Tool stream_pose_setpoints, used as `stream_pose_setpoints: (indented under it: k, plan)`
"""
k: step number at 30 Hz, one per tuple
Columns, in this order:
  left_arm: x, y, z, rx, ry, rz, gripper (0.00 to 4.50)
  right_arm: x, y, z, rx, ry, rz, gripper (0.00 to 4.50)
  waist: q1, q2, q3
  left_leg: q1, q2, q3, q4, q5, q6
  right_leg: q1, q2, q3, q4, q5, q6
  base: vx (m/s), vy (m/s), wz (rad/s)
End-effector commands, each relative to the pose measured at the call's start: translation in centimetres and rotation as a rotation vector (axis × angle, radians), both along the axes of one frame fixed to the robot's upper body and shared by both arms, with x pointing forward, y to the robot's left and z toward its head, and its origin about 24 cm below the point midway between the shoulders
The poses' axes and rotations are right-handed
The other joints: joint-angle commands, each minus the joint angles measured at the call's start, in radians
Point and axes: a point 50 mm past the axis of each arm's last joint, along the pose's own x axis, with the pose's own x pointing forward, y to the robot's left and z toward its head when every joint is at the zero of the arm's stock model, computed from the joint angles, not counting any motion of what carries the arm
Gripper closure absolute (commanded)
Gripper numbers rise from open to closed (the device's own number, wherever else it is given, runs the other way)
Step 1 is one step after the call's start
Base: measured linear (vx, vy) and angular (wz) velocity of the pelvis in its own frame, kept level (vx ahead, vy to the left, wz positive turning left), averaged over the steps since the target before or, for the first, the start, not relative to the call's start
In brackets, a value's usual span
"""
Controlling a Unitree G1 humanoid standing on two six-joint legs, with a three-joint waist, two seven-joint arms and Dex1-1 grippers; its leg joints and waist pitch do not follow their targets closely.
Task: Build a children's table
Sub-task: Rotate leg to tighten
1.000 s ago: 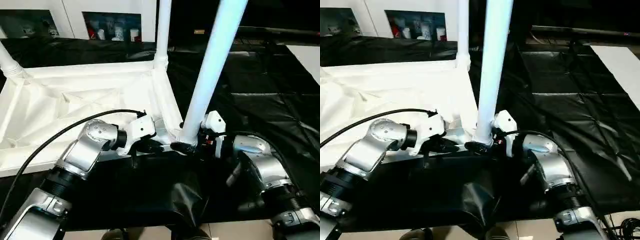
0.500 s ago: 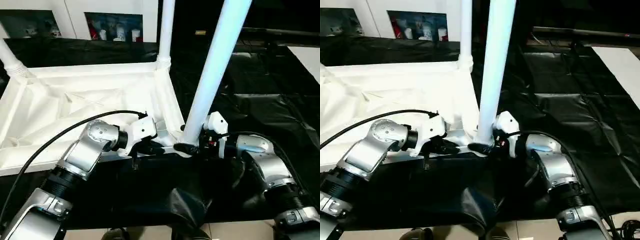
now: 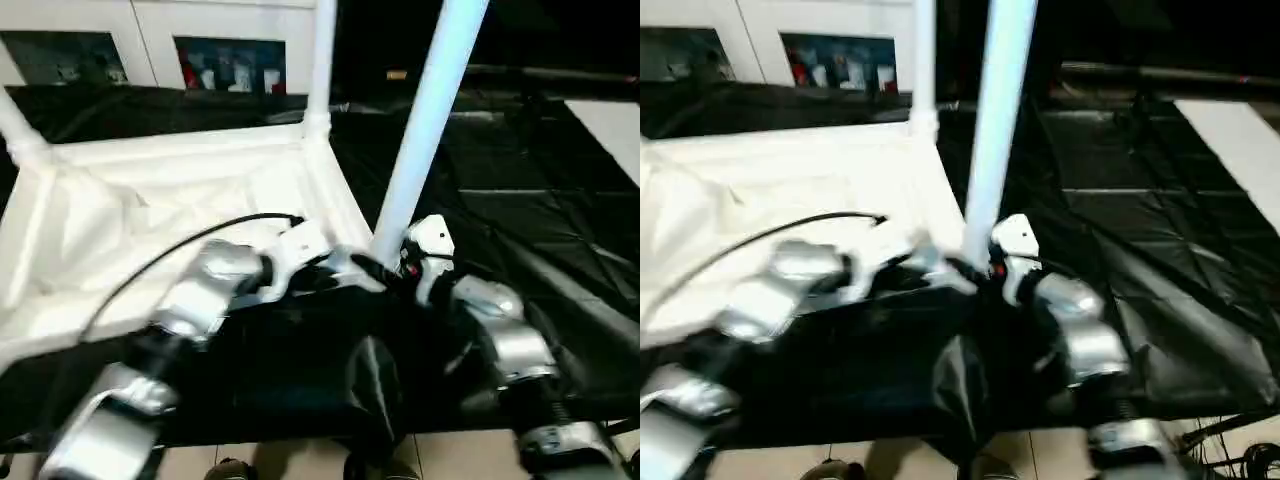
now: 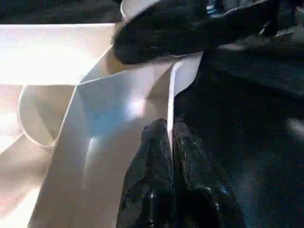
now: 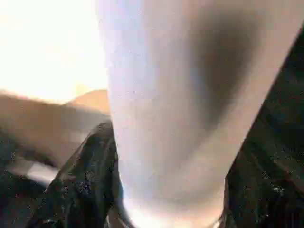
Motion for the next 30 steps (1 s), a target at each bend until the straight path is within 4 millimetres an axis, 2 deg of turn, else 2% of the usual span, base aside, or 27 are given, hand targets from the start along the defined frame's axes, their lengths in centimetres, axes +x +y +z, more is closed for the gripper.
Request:
stream_pose_setpoints:
  k: [1, 2, 3, 6, 7, 10, 11, 12, 13, 14, 17, 18, 20, 21, 22, 23, 24, 25, 26, 27, 28, 29, 30]
  plan:
    - [0.8, 0.9, -1.7, 0.059, 0.007, 0.207, 4.5, -0.6, 0.5, -2.6, -0.036, 0.129, -0.135, 1.84, -0.013, 0.0, -0.051, 0.018, 0.045, -0.038, -0.087, -0.351, -0.009, 0.014, -0.073, 0.031, -0.1, -0.612, -0.088, 0.0, 0.0, 0.0]
    - [1.1, 0.7, -1.6, 0.058, -0.006, 0.235, 4.5, -0.4, 0.8, -2.7, -0.035, 0.132, -0.176, 1.84, -0.015, 0.001, -0.052, 0.017, 0.045, -0.04, -0.09, -0.356, -0.007, 0.017, -0.071, 0.029, -0.101, -0.581, -0.089, 0.0, 0.0, 0.0]
    - [1.3, 0.5, -1.6, 0.061, -0.011, 0.242, 4.5, -0.3, 1.0, -2.6, -0.041, 0.122, -0.192, 1.84, -0.016, 0.0, -0.052, 0.02, 0.043, -0.037, -0.088, -0.371, -0.005, 0.011, -0.07, 0.031, -0.103, -0.568, -0.09, 0.0, 0.0, 0.0]
    - [1.5, 0.4, -1.6, 0.072, -0.02, 0.244, 4.5, 0.0, 1.2, -2.2, -0.054, 0.095, -0.21, 1.84, -0.019, -0.001, -0.055, 0.013, 0.042, -0.038, -0.089, -0.365, 0.011, 0.016, -0.074, 0.034, -0.101, -0.535, -0.098, 0.0, 0.0, 0.0]
    - [1.4, 0.2, -1.6, 0.081, -0.016, 0.211, 4.5, 0.1, 1.6, -1.9, -0.031, 0.079, -0.159, 1.84, -0.018, 0.003, -0.056, 0.011, 0.043, -0.036, -0.09, -0.353, 0.021, 0.017, -0.074, 0.035, -0.1, -0.508, -0.103, 0.0, 0.0, 0.0]
    - [1.3, 0.1, -1.7, 0.088, -0.007, 0.182, 4.5, 0.1, 2.0, -1.4, -0.008, 0.048, -0.102, 1.84, -0.016, 0.002, -0.056, 0.006, 0.046, -0.032, -0.09, -0.333, 0.034, 0.021, -0.074, 0.039, -0.094, -0.434, -0.134, 0.0, 0.0, 0.0]
    - [1.2, 0.1, -1.8, 0.091, -0.003, 0.173, 4.5, 0.0, 2.1, -1.2, 0.0, 0.032, -0.082, 1.49, -0.016, 0.001, -0.056, 0.007, 0.045, -0.031, -0.089, -0.33, 0.036, 0.02, -0.074, 0.039, -0.093, -0.425, -0.139, 0.0, 0.0, 0.0]
    - [1.1, 0.2, -1.8, 0.094, 0.003, 0.157, 4.5, -0.1, 2.3, -0.6, 0.03, -0.003, -0.032, 1.49, -0.015, 0.001, -0.054, 0.006, 0.045, -0.03, -0.09, -0.327, 0.041, 0.021, -0.075, 0.04, -0.093, -0.423, -0.145, 0.0, 0.0, 0.0]
    - [1.0, 0.3, -1.8, 0.096, 0.011, 0.137, 4.5, -0.2, 2.3, 0.2, 0.046, -0.051, 0.008, 1.14, -0.013, 0.0, -0.055, 0.006, 0.045, -0.029, -0.088, -0.325, 0.047, 0.023, -0.076, 0.04, -0.094, -0.423, -0.147, 0.0, 0.0, 0.0]
    - [1.0, 0.4, -1.8, 0.097, 0.012, 0.132, 4.5, -0.2, 2.3, 0.4, 0.05, -0.063, 0.017, 1.11, -0.01, 0.0, -0.056, 0.006, 0.047, -0.027, -0.087, -0.309, 0.054, 0.023, -0.076, 0.042, -0.092, -0.407, -0.149, 0.0, 0.0, 0.0]
    - [0.8, 0.8, -1.7, 0.099, 0.014, 0.081, 4.5, 0.0, 1.5, 1.6, 0.066, -0.102, 0.076, 0.86, -0.013, -0.001, -0.054, -0.008, 0.046, -0.031, -0.09, -0.291, 0.065, 0.032, -0.076, 0.04, -0.085, -0.39, -0.156, 0.0, 0.0, 0.0]
    - [0.6, 1.1, -1.6, 0.101, 0.021, 0.062, 4.5, 0.0, 0.9, 2.1, 0.077, -0.106, 0.118, 0.86, -0.018, -0.003, -0.056, -0.015, 0.046, -0.034, -0.09, -0.272, 0.064, 0.04, -0.078, 0.038, -0.082, -0.386, -0.153, 0.0, 0.0, 0.0]
    - [0.2, 1.6, -1.4, 0.092, 0.032, -0.011, 4.5, 0.0, 0.0, 2.7, 0.068, -0.091, 0.224, 0.74, -0.018, 0.0, -0.056, -0.01, 0.047, -0.03, -0.086, -0.253, 0.08, 0.035, -0.076, 0.04, -0.084, -0.372, -0.164, 0.0, 0.0, 0.0]
    - [0.0, 1.8, -1.3, 0.09, 0.023, -0.053, 4.5, -0.1, -0.5, 2.7, 0.002, -0.088, 0.28, 0.66, -0.019, -0.001, -0.056, -0.011, 0.048, -0.03, -0.085, -0.244, 0.083, 0.037, -0.075, 0.04, -0.083, -0.36, -0.171, 0.0, 0.0, 0.0]
    - [-0.1, 1.9, -1.2, 0.09, 0.023, -0.056, 4.5, -0.2, -0.6, 2.7, -0.004, -0.088, 0.285, 0.59, -0.019, -0.002, -0.06, -0.014, 0.048, -0.026, -0.081, -0.212, 0.091, 0.039, -0.075, 0.041, -0.077, -0.311, -0.188, 0.0, 0.0, 0.0]
    - [-0.5, 2.0, -1.0, 0.081, 0.018, -0.126, 4.5, -0.3, -1.4, 2.5, -0.101, -0.086, 0.35, 0.59, -0.019, 0.0, -0.06, -0.01, 0.048, -0.023, -0.079, -0.2, 0.094, 0.036, -0.074, 0.042, -0.076, -0.288, -0.198, 0.0, 0.0, 0.0]
    - [-0.9, 2.3, -1.0, 0.077, 0.037, -0.164, 4.5, -0.6, -1.8, 2.4, -0.139, -0.083, 0.4, 0.59, -0.018, -0.004, -0.064, -0.013, 0.047, -0.02, -0.074, -0.16, 0.11, 0.043, -0.074, 0.04, -0.068, -0.226, -0.225, 0.054, -0.027, 0.04]
    - [-1.1, 2.4, -0.9, 0.076, 0.042, -0.196, 4.5, -0.8, -2.0, 2.4, -0.146, -0.078, 0.431, 0.59, -0.015, -0.002, -0.066, -0.012, 0.046, -0.019, -0.072, -0.141, 0.115, 0.042, -0.074, 0.04, -0.065, -0.199, -0.233, 0.059, -0.031, 0.04]
    - [-1.7, 2.6, -0.7, 0.065, 0.045, -0.265, 4.5, -1.1, -2.4, 2.5, -0.153, -0.069, 0.481, 0.59, -0.014, -0.006, -0.068, -0.01, 0.046, -0.015, -0.069, -0.113, 0.132, 0.044, -0.07, 0.041, -0.058, -0.134, -0.254, 0.059, -0.031, 0.04]
    - [-2.2, 2.7, -0.6, 0.047, 0.063, -0.316, 4.5, -1.3, -2.6, 2.6, -0.151, -0.064, 0.513, 0.59, -0.013, -0.006, -0.069, -0.013, 0.046, -0.016, -0.068, -0.093, 0.143, 0.048, -0.07, 0.041, -0.053, -0.099, -0.261, 0.058, -0.03, 0.03]
    - [-2.6, 2.8, -0.4, 0.035, 0.08, -0.348, 4.5, -1.6, -2.7, 2.7, -0.147, -0.056, 0.54, 0.59, -0.007, -0.002, -0.076, -0.013, 0.047, -0.015, -0.065, -0.033, 0.165, 0.053, -0.07, 0.041, -0.038, 0.001, -0.281, 0.053, -0.026, 0.01]
    - [-2.8, 2.9, -0.3, 0.028, 0.091, -0.366, 4.5, -1.7, -2.8, 2.7, -0.146, -0.051, 0.565, 0.59, -0.008, -0.005, -0.079, -0.014, 0.045, -0.012, -0.06, 0.021, 0.188, 0.053, -0.065, 0.04, -0.025, 0.108, -0.307, 0.053, -0.026, 0.01]
    - [-2.9, 2.9, -0.2, 0.025, 0.094, -0.374, 4.5, -1.9, -2.9, 2.7, -0.147, -0.048, 0.582, 0.59, -0.005, -0.004, -0.079, -0.013, 0.046, -0.011, -0.058, 0.034, 0.2, 0.051, -0.064, 0.039, -0.021, 0.146, -0.318, 0.0, 0.0, 0.0]
